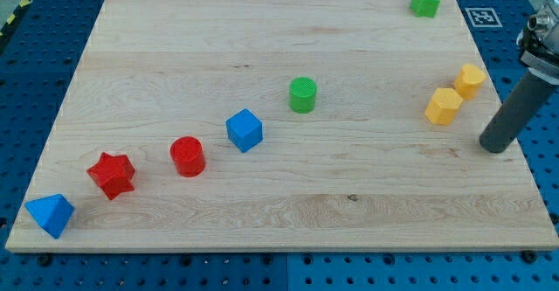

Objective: Place the hexagon parallel to the heart

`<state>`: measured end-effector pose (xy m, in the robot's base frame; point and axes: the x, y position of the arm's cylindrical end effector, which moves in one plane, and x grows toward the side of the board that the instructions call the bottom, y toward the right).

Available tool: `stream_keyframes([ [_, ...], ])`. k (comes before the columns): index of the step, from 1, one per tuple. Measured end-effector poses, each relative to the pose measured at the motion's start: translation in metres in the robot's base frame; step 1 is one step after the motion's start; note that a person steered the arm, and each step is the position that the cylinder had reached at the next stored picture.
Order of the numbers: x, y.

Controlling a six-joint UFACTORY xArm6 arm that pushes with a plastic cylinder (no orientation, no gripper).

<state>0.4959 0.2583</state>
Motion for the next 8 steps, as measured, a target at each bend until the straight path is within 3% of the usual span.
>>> stream_keyframes([
  [4, -0.061, -0.088],
  [6, -0.026, -0.073],
  [8, -0.061, -0.069],
])
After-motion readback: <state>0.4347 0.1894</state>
